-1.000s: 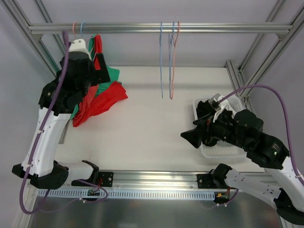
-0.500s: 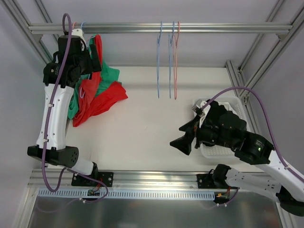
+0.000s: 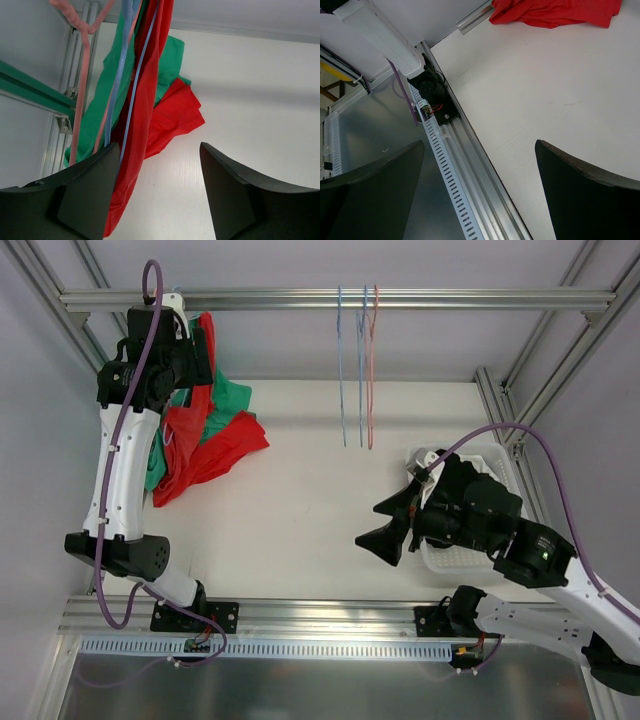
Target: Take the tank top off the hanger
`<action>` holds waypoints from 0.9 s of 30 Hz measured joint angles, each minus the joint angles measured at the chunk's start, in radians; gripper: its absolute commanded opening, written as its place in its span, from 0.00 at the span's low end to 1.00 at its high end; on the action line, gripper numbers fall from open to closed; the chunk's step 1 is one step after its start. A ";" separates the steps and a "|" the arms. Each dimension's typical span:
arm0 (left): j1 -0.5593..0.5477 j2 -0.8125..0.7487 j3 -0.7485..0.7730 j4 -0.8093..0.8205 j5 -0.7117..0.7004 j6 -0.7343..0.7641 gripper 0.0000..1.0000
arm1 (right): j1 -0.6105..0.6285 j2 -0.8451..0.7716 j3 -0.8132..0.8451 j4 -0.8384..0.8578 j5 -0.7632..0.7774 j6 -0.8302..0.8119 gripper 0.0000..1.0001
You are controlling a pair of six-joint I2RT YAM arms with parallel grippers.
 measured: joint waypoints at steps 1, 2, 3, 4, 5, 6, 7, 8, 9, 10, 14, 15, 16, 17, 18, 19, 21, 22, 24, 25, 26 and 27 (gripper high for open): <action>0.000 0.001 0.000 -0.001 0.000 0.005 0.67 | 0.000 0.002 -0.002 0.004 -0.001 0.000 0.98; 0.000 0.001 0.000 -0.001 0.001 0.008 0.68 | 0.000 0.004 -0.005 0.009 -0.001 0.000 0.98; 0.000 0.001 0.000 -0.002 0.001 0.013 0.70 | 0.000 0.008 -0.008 0.012 -0.002 0.000 0.99; 0.000 0.000 0.000 -0.001 0.001 0.016 0.70 | 0.000 0.011 -0.011 0.015 -0.003 0.000 0.99; 0.000 -0.001 0.000 -0.002 0.001 0.019 0.71 | 0.000 0.016 -0.014 0.016 -0.004 -0.001 0.99; 0.000 -0.002 0.000 -0.002 0.001 0.021 0.73 | 0.000 0.023 -0.016 0.015 -0.006 -0.002 0.99; 0.000 -0.003 0.000 -0.002 0.001 0.023 0.73 | 0.000 0.031 -0.016 0.016 -0.008 -0.003 0.99; 0.000 -0.006 -0.001 -0.002 0.001 0.024 0.73 | 0.000 0.038 -0.016 0.019 -0.009 -0.003 0.99; 0.000 -0.010 -0.002 -0.002 0.000 0.026 0.74 | 0.000 0.046 -0.016 0.023 -0.012 -0.003 0.99; 0.000 -0.015 -0.002 -0.002 0.000 0.029 0.74 | 0.000 0.055 -0.016 0.025 -0.016 -0.003 0.99; 0.000 -0.028 -0.003 -0.002 -0.016 0.040 0.75 | 0.000 0.078 -0.016 0.031 -0.026 -0.003 0.99; 0.000 -0.029 -0.002 -0.002 -0.017 0.041 0.74 | 0.000 0.079 -0.016 0.031 -0.026 -0.003 0.99; 0.000 -0.029 -0.003 -0.002 -0.017 0.041 0.76 | 0.000 0.080 -0.016 0.032 -0.027 -0.003 0.99; 0.000 -0.029 -0.003 -0.002 -0.018 0.042 0.77 | 0.001 0.081 -0.016 0.033 -0.027 -0.003 0.99; 0.000 -0.029 -0.006 -0.002 -0.018 0.043 0.77 | 0.001 0.081 -0.016 0.035 -0.028 -0.003 0.99; 0.000 -0.029 -0.008 -0.002 -0.020 0.044 0.77 | 0.001 0.081 -0.016 0.037 -0.029 -0.003 0.99; 0.000 -0.027 -0.008 -0.002 -0.022 0.045 0.77 | 0.002 0.081 -0.016 0.039 -0.030 -0.003 0.99; 0.002 -0.027 -0.008 -0.002 -0.021 0.045 0.76 | 0.002 0.081 -0.016 0.039 -0.031 -0.003 0.99; 0.007 -0.015 -0.006 0.000 -0.022 0.045 0.73 | 0.002 0.083 -0.016 0.040 -0.033 -0.003 0.99; 0.007 -0.008 -0.005 0.001 -0.023 0.045 0.72 | 0.002 0.083 -0.016 0.040 -0.034 -0.003 0.99; 0.010 0.006 -0.002 0.002 -0.027 0.044 0.65 | 0.002 0.084 -0.016 0.042 -0.035 -0.003 0.99; 0.013 0.021 0.001 0.004 -0.030 0.043 0.62 | 0.002 0.084 -0.016 0.042 -0.036 -0.003 0.99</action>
